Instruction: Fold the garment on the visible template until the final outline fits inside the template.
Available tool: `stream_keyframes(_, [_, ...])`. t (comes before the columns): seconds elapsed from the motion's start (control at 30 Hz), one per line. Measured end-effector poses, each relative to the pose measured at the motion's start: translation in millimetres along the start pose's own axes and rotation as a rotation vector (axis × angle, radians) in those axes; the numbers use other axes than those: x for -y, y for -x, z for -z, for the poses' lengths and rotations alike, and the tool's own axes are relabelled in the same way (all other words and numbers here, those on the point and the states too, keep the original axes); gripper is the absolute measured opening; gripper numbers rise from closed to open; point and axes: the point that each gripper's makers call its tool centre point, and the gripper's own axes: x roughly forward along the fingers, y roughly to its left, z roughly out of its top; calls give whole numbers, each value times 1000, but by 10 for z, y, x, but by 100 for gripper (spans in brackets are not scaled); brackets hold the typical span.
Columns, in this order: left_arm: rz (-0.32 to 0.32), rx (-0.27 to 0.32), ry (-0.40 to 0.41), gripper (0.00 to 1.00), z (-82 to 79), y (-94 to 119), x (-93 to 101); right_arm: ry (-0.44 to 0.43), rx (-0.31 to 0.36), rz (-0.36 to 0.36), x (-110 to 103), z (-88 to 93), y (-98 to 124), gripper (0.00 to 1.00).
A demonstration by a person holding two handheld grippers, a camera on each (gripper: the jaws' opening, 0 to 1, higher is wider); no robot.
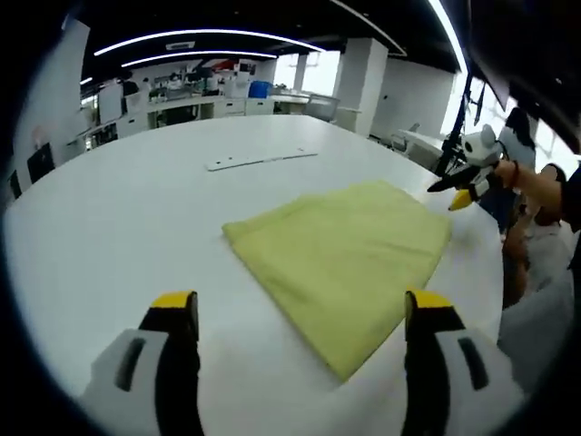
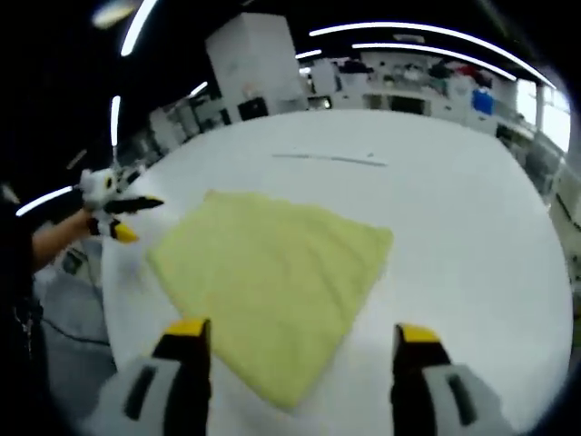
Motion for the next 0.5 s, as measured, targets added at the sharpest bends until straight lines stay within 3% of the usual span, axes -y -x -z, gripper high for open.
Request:
stream_keyframes(0.27, [-3,2,13,85,160,75,132,-14,5,16,-45,181,43,72])
stream_keyframes(0.5, [2,-9,10,62,279,85,206,-37,2,-2,-96,307,7,56])
